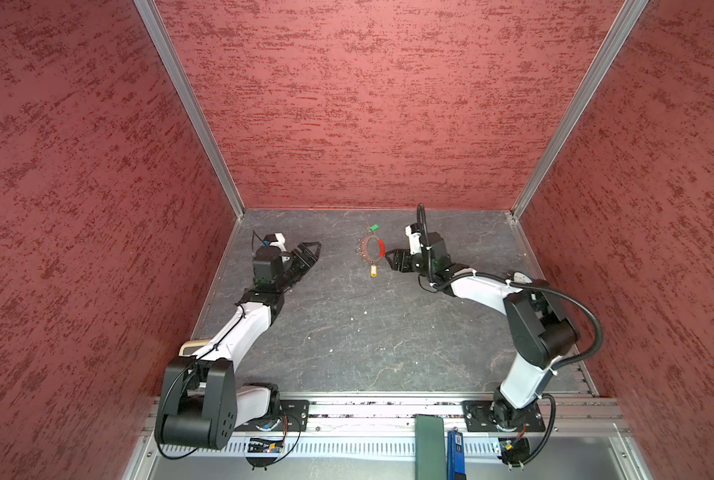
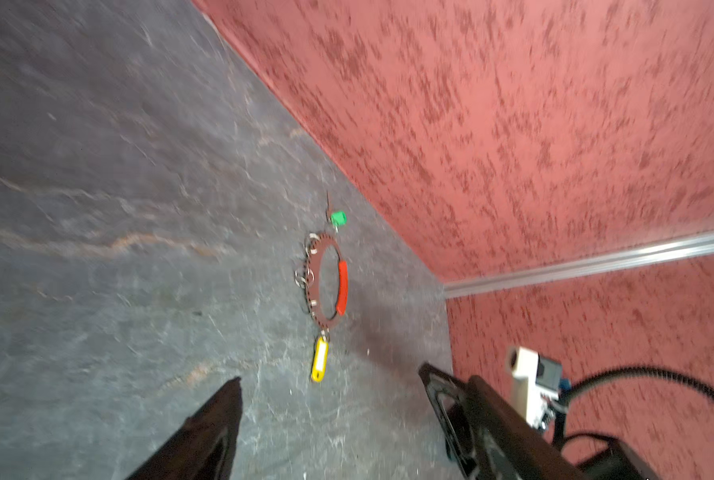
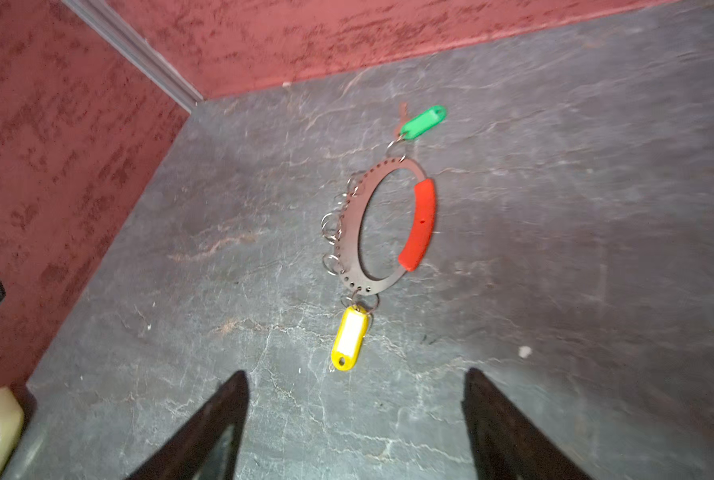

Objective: Remove the keys from the keyring
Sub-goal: 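Reach both grippers toward the metal keyring plate at the table centre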

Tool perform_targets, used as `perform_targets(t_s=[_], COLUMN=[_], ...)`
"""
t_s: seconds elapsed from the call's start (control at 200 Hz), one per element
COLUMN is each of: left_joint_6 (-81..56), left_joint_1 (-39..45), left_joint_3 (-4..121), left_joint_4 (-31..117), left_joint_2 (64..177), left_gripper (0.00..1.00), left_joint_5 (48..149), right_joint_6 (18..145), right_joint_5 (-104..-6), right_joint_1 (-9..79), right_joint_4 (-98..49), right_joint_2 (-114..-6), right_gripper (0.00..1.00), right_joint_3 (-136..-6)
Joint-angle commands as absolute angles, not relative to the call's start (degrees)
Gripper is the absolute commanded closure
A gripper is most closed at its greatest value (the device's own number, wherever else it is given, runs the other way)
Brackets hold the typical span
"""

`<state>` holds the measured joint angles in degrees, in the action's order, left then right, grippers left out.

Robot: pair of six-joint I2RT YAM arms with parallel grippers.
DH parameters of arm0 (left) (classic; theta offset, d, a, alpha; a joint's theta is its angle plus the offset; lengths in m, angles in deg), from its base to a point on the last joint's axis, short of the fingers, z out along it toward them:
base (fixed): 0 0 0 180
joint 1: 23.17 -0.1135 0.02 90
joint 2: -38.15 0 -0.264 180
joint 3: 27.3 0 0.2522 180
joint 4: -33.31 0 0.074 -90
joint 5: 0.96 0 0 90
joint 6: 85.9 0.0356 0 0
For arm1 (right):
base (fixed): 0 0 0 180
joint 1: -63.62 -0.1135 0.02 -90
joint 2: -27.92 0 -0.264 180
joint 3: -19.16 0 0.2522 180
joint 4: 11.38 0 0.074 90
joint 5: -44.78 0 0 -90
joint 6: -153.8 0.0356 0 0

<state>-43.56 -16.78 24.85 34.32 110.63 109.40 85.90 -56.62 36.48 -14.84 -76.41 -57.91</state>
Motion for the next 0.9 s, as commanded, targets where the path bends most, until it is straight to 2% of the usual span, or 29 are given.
perform_targets(t_s=[0.0,0.195,0.351,0.476,0.596,0.897], left_joint_6=[-36.3,-33.0,-33.2,-33.6,-33.9,-33.7], left_joint_1=[-12.6,-8.8,-8.0,-7.9,-7.9,-8.0], left_joint_3=[24.5,21.6,20.5,20.8,20.8,20.9], left_joint_4=[36.8,31.9,29.9,28.9,28.3,28.2], left_joint_2=[112.2,113.9,115.6,117.2,118.0,119.1], left_gripper=[0.20,0.28,0.31,0.32,0.35,0.38], left_joint_5=[111.0,109.5,109.2,110.6,111.5,112.2], right_joint_6=[83.4,82.0,81.4,80.6,78.3,76.7], right_joint_5=[-58.5,-58.8,-57.9,-58.5,-57.7,-57.8], right_joint_1=[34.7,33.4,33.0,32.7,32.3,32.2], right_joint_4=[-17.3,-20.4,-24.3,-26.4,-30.3,-35.2], right_joint_2=[-80.3,-88.2,-93.9,-97.6,-101.0,-106.5], right_gripper=[0.25,0.41,0.42,0.51,0.55,0.55], right_joint_3=[-63.5,-72.9,-80.3,-84.8,-89.5,-96.6])
